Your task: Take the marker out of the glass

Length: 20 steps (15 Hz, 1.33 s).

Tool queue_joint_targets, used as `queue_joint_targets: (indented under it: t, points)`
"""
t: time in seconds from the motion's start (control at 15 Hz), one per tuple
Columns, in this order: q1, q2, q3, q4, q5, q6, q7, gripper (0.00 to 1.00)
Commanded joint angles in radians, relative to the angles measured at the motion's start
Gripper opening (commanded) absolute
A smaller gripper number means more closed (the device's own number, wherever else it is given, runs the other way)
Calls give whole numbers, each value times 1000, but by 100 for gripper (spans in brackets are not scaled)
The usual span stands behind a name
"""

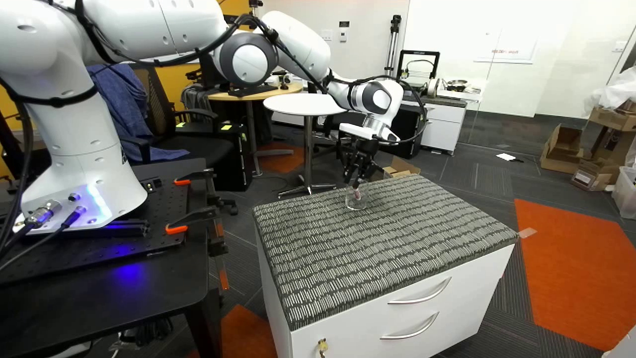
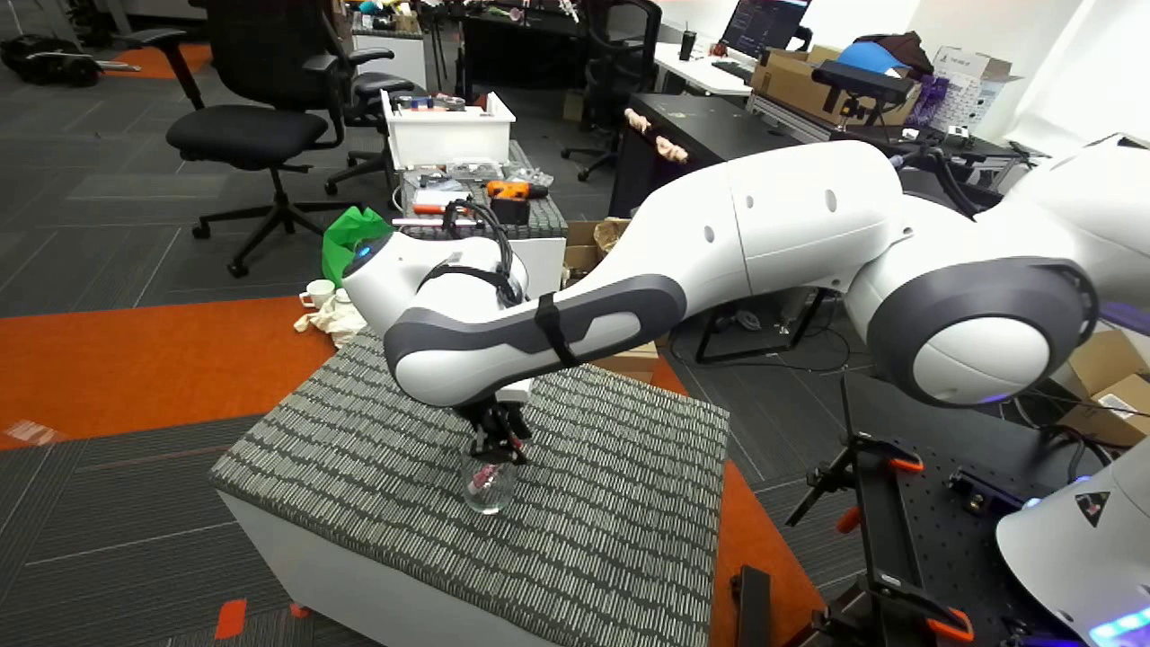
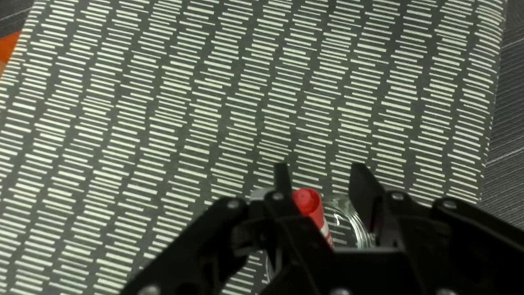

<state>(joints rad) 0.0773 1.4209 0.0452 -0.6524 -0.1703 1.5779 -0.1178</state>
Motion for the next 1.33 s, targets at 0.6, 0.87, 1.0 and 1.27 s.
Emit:
queue_joint_targets:
  t: [0.6, 0.87, 1.0, 1.27]
  points:
    - [-1, -10, 10, 27, 3, -2, -23, 5]
    - [3, -46, 1, 24, -5, -1, -6, 5]
    - [4, -67, -2, 22, -9, 0, 1, 5]
    - [2, -111, -2, 11, -10, 12, 7, 5]
